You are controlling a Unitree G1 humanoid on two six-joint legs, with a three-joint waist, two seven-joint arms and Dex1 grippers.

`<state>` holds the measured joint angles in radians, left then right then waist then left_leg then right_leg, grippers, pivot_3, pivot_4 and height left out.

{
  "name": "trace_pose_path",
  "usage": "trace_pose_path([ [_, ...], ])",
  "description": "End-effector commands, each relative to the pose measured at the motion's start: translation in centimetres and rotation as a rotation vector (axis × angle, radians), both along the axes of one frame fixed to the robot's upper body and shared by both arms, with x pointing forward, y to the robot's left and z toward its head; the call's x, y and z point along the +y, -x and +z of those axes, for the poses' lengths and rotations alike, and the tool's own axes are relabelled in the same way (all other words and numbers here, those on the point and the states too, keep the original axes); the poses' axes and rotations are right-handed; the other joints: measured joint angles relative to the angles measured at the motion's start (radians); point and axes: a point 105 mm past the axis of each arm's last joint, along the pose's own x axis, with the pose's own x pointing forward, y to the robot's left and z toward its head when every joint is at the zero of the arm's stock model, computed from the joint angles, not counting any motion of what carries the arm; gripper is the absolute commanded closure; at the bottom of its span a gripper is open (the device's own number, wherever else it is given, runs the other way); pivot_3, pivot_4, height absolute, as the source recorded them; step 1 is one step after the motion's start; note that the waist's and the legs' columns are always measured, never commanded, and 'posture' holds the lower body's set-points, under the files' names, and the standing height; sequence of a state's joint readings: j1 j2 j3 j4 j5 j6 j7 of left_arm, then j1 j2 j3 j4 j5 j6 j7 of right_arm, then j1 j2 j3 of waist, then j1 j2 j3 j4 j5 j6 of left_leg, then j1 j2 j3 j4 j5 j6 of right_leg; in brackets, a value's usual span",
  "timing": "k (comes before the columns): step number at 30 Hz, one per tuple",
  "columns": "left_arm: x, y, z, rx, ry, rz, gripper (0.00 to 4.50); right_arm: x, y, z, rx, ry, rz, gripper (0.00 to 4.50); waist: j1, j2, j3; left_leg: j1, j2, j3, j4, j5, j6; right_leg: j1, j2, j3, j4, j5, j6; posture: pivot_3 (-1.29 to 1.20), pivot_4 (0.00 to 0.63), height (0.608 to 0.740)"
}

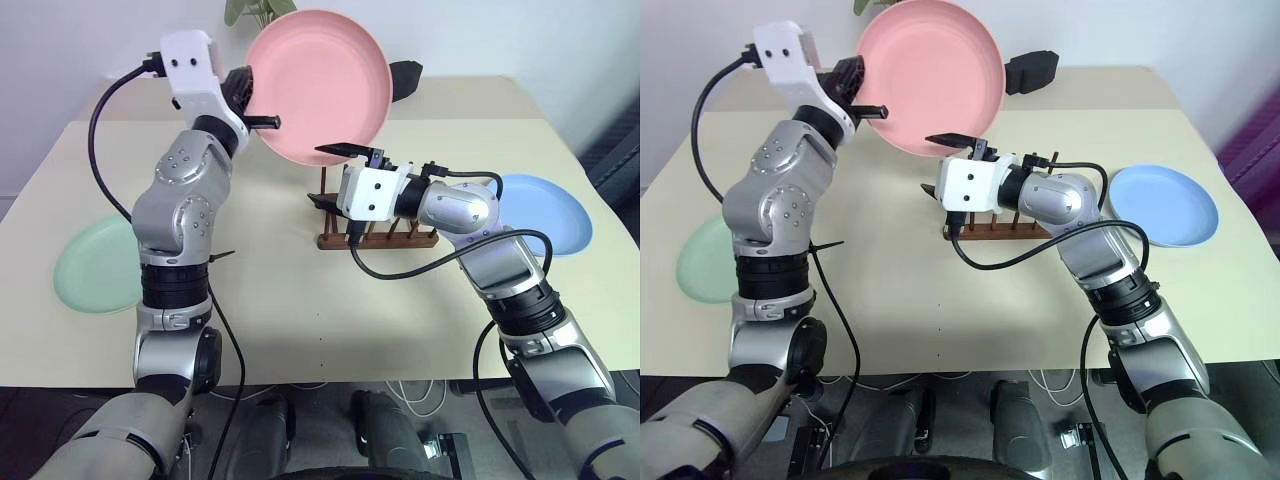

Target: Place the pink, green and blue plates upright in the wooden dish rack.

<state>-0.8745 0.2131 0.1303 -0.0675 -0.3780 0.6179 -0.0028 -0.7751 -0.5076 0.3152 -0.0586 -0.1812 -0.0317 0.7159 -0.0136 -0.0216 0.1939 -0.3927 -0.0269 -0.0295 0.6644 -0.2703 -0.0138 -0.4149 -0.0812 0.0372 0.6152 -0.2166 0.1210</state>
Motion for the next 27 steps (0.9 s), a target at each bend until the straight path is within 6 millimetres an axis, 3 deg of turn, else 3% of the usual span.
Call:
trace_pose_path([
  [1, -0.8, 1.1, 1.3, -0.065, -0.031, -0.026, 4.50, 0.3, 0.0, 1.4, -0.085, -0.010, 0.003, 1.20, 0.000, 0.000, 0.000, 0.000, 0.000, 0.000, 0.000, 0.000, 0.000, 0.000, 0.000, 0.000, 0.000, 0.000, 0.000, 0.00, 0.150, 0.733],
  [7, -1.8, 1.7, 1.2, -0.076, -0.046, -0.084, 4.50, 0.0, -0.6, 0.7, -0.113, 0.037, -0.033, 1.20, 0.000, 0.000, 0.000, 0.000, 0.000, 0.000, 0.000, 0.000, 0.000, 0.000, 0.000, 0.000, 0.000, 0.000, 0.000, 0.00, 0.150, 0.733],
  [8, -1.8, 1.7, 1.2, -0.076, -0.044, -0.088, 4.50, -0.1, -0.9, 0.6, -0.125, 0.054, -0.047, 1.43, 0.000, 0.000, 0.000, 0.000, 0.000, 0.000, 0.000, 0.000, 0.000, 0.000, 0.000, 0.000, 0.000, 0.000, 0.000, 0.00, 0.150, 0.733],
  [11, -1.9, 1.9, 1.2, -0.074, -0.037, -0.093, 4.50, -0.6, -1.3, 0.3, -0.153, 0.088, -0.075, 2.43, 0.000, 0.000, 0.000, 0.000, 0.000, 0.000, 0.000, 0.000, 0.000, 0.000, 0.000, 0.000, 0.000, 0.000, 0.000, 0.00, 0.150, 0.733],
  [15, -2.1, 2.1, 1.1, -0.072, -0.034, -0.094, 4.50, -0.7, -1.3, 0.5, -0.167, 0.080, -0.079, 4.47, -0.005, 0.000, 0.000, 0.000, 0.000, 0.000, 0.000, 0.000, 0.000, 0.000, 0.000, 0.000, 0.000, 0.000, 0.000, 0.00, 0.150, 0.733],
  [21, -2.2, 2.3, 1.4, -0.060, 0.017, -0.103, 4.50, -0.7, -1.3, 0.5, -0.179, 0.077, -0.081, 4.47, 0.000, 0.000, 0.000, 0.000, 0.000, 0.000, -0.001, 0.000, 0.000, 0.000, 0.000, 0.000, 0.000, 0.000, 0.000, 0.00, 0.150, 0.733],
  [24, -1.4, 2.5, 2.2, -0.071, 0.144, -0.125, 3.49, -1.0, -1.5, 0.6, -0.196, 0.080, -0.098, 4.50, 0.002, 0.000, 0.000, 0.000, 0.000, 0.000, -0.001, 0.000, 0.000, 0.000, 0.000, 0.000, 0.000, 0.000, 0.000, 0.00, 0.150, 0.733],
  [27, 0.6, 2.3, 3.0, -0.097, 0.281, -0.094, 2.06, -2.0, -2.0, 0.9, -0.218, 0.080, -0.136, 4.50, 0.001, 0.000, 0.000, 0.000, 0.000, 0.000, -0.001, 0.000, 0.000, 0.000, 0.000, 0.000, -0.001, 0.000, 0.000, 0.00, 0.150, 0.733],
])
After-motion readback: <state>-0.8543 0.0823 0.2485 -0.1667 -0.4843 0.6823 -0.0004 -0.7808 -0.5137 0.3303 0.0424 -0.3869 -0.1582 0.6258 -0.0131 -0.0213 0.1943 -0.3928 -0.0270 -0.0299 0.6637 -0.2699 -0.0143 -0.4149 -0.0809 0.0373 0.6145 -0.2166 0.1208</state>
